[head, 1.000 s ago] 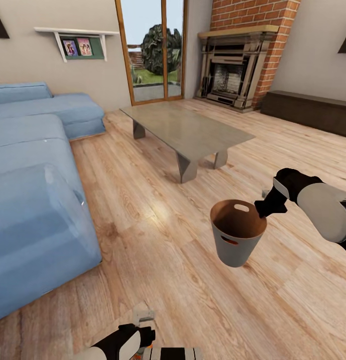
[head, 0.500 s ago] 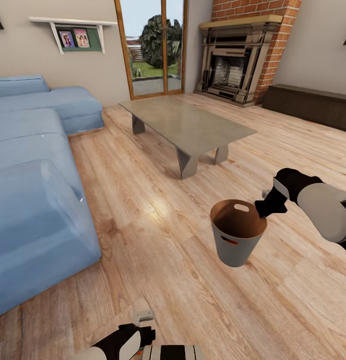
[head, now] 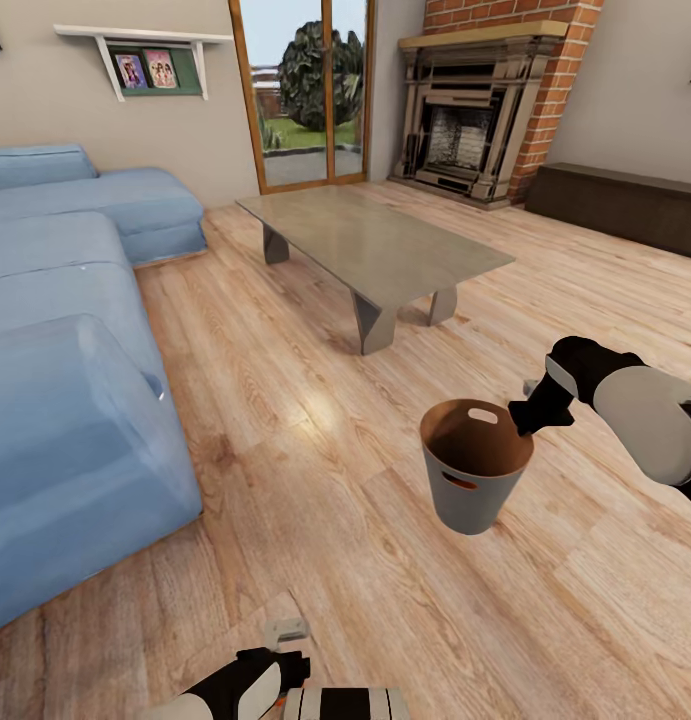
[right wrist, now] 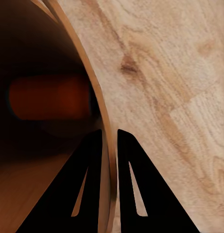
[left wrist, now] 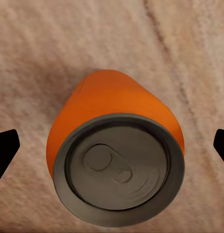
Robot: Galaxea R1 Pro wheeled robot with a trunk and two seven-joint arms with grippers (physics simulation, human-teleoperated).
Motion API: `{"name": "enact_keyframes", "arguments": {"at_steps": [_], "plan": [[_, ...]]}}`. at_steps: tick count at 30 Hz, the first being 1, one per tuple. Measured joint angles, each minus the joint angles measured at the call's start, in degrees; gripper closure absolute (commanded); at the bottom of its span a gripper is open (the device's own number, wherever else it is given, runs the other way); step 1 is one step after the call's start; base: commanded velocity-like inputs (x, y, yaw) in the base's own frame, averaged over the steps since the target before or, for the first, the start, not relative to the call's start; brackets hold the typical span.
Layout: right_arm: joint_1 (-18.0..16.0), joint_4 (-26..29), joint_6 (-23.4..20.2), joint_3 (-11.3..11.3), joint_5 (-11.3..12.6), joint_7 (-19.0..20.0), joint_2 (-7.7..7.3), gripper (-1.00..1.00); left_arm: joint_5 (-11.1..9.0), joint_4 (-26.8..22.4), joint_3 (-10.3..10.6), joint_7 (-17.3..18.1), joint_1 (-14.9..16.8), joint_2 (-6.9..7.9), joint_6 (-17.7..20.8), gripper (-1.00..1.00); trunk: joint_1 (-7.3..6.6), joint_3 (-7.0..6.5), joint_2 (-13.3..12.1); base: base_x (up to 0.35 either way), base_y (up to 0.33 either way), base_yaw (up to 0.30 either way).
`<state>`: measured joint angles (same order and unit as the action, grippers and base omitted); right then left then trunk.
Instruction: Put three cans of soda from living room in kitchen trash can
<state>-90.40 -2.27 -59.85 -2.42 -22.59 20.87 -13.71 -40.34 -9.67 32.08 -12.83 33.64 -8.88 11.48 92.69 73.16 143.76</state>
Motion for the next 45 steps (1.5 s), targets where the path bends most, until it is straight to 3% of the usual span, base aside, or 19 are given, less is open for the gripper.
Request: {"name": "enact_keyframes", "arguments": {"at_steps": [6, 17, 18, 26, 35, 45], "plan": [[0.1, 0.2, 0.0, -0.2, 0.2, 0.0, 0.00, 1.00, 0.0, 0.0, 0.0, 0.0, 0.0, 0.00, 0.0, -1.00, 0.09, 0.66, 0.0, 0.000, 0.000, 0.000], [0.1, 0.2, 0.0, -0.1, 0.1, 0.0, -0.04, 1.00, 0.0, 0.0, 0.0, 0.0, 0.0, 0.00, -0.1, -1.00, 0.08, 0.66, 0.0, 0.000, 0.000, 0.000], [0.1, 0.2, 0.0, -0.2, 0.1, 0.0, -0.06, 1.00, 0.0, 0.0, 0.0, 0.0, 0.0, 0.00, -0.1, 1.00, 0.08, 0.66, 0.0, 0.000, 0.000, 0.000], [0.1, 0.2, 0.0, 0.0, 0.0, 0.0, -0.14, 1.00, -0.2, 0.0, 0.0, 0.0, -0.1, -0.01, -0.3, 1.00, 0.07, 0.66, 0.0, 0.000, 0.000, 0.000], [0.1, 0.2, 0.0, -0.2, 0.1, 0.0, -0.02, 1.00, 0.0, -0.1, 0.1, 0.1, -0.5, -0.01, -4.6, 1.00, 0.08, 0.66, 0.0, 0.000, 0.000, 0.000], [0.2, 0.3, 0.0, -0.3, 0.2, -0.4, 0.11, 1.00, 0.0, -0.5, 0.0, 0.2, -0.4, 0.00, -4.8, 1.00, 0.08, 0.66, 0.0, 0.000, 0.000, 0.000]]}}
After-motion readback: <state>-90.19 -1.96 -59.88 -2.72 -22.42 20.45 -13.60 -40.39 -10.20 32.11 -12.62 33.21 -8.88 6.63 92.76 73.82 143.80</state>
